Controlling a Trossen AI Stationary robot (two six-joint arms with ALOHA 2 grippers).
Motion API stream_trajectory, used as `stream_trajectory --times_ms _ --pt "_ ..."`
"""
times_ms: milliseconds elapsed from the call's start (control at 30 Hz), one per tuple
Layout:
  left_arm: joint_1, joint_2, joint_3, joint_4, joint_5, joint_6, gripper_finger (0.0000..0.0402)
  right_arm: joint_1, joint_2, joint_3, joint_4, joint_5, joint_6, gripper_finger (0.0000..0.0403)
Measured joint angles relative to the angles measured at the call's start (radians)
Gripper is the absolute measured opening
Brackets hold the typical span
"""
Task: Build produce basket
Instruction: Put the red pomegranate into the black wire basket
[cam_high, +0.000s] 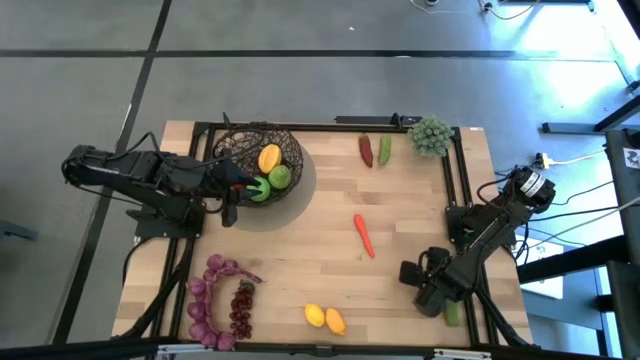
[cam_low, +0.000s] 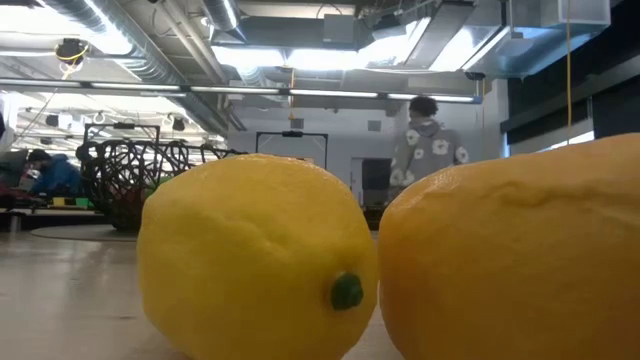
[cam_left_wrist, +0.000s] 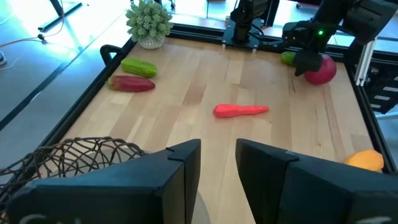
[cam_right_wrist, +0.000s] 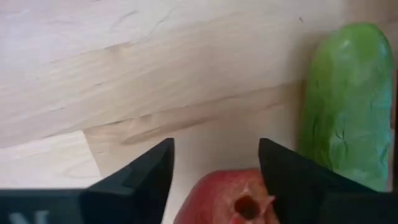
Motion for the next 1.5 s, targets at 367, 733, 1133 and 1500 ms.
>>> stream_trajectory --times_ms 367,733,1133,1500 --pt "0.000 0.000 0.000 0.000 0.000 0.000 0.0092 -0.029 0.000 0.000 0.065 0.088 -0.179 0.0108" --pt "0.000 0.000 0.000 0.000 0.000 0.000 0.0092 -0.058 0.000 0.000 0.079 0.296 -0.519 0.0083" --pt "0.000 0.000 0.000 0.000 0.000 0.000 0.0092 -0.058 -0.074 0.001 0.156 0.366 -0.840 0.0113" --pt "0.000 0.000 0.000 0.000 0.000 0.000 0.0092 -0.057 -0.086 0.002 0.250 0.192 -1.173 0.0226"
